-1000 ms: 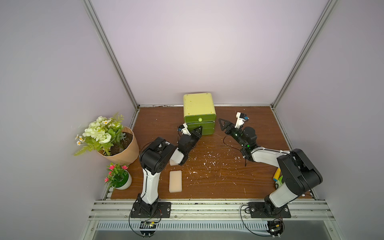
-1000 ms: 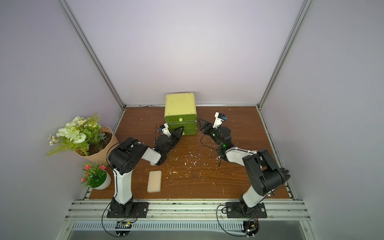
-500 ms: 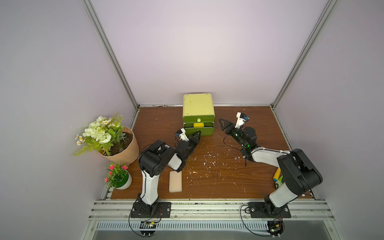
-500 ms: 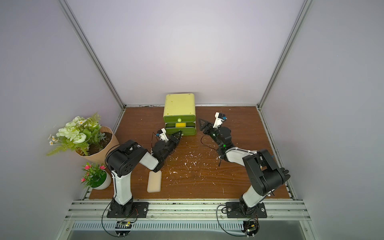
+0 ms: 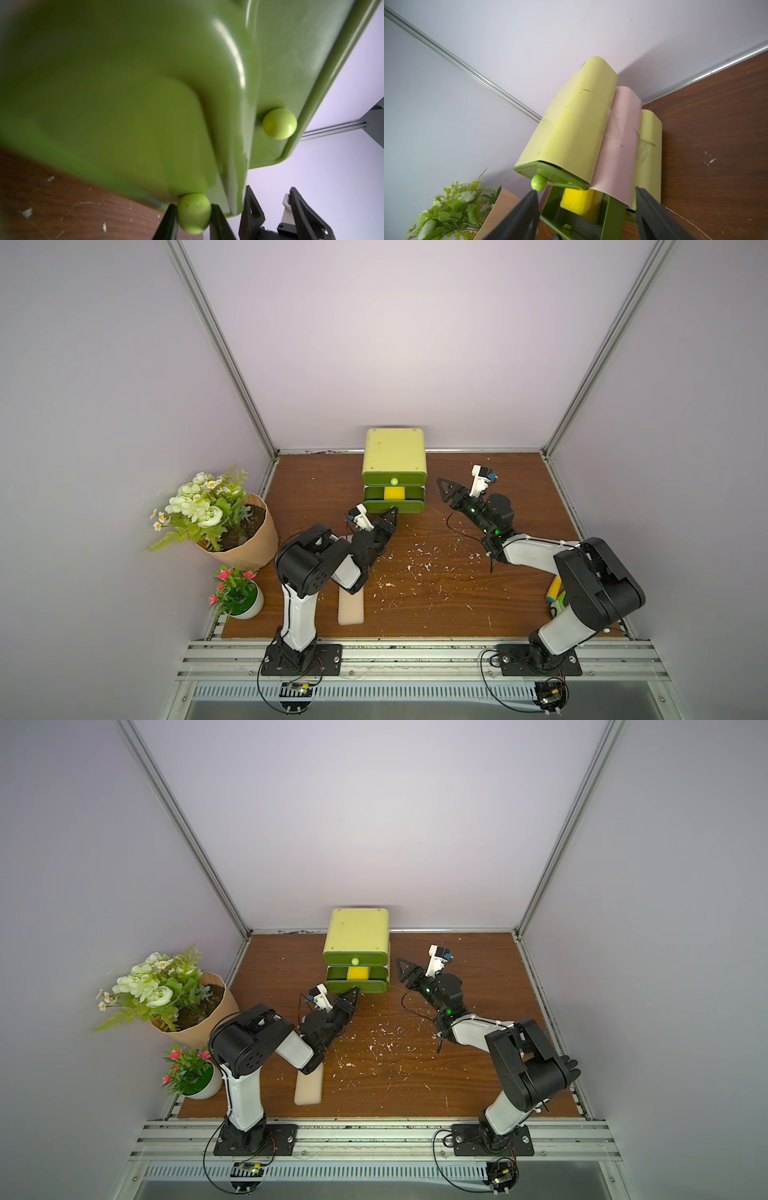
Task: Take the sponge out of the drawer
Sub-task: Open the drawer in the storage box.
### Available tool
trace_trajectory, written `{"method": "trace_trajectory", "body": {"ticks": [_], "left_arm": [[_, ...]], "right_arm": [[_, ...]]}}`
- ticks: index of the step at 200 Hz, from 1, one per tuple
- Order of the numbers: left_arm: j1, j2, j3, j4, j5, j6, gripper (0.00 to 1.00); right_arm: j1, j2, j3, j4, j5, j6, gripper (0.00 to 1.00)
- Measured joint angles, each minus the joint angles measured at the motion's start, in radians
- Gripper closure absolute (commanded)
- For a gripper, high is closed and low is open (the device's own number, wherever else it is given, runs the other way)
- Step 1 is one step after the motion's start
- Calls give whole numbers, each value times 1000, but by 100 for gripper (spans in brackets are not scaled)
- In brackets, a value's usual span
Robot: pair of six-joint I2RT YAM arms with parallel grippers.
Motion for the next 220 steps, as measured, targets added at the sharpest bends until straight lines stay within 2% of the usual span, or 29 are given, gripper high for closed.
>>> {"method": "trace_trajectory", "body": {"ticks": [43,92,136,173,199,220], "left_arm": [[-71,-14,-57,37,-64,0,85],[-111,-40,-123,63,-93,0,85],[-149,-85,-179,62,-124,1,78],[-177,-86,-185,62,-146,0,68],[-188,-81,-196,60,-157,-8,55],[-195,-81,-209,55,-168,-13,48]], "right_arm": [[0,-16,-5,-2,-2,0,24],[0,-60,-8,-3,-2,0,24],[0,-63,-8,-8,-3,0,24],[0,-64,-8,-8,-5,0,24],[0,-65,-8,-8,-11,0,24],[0,-67,-8,-10,-18,0,24]]}}
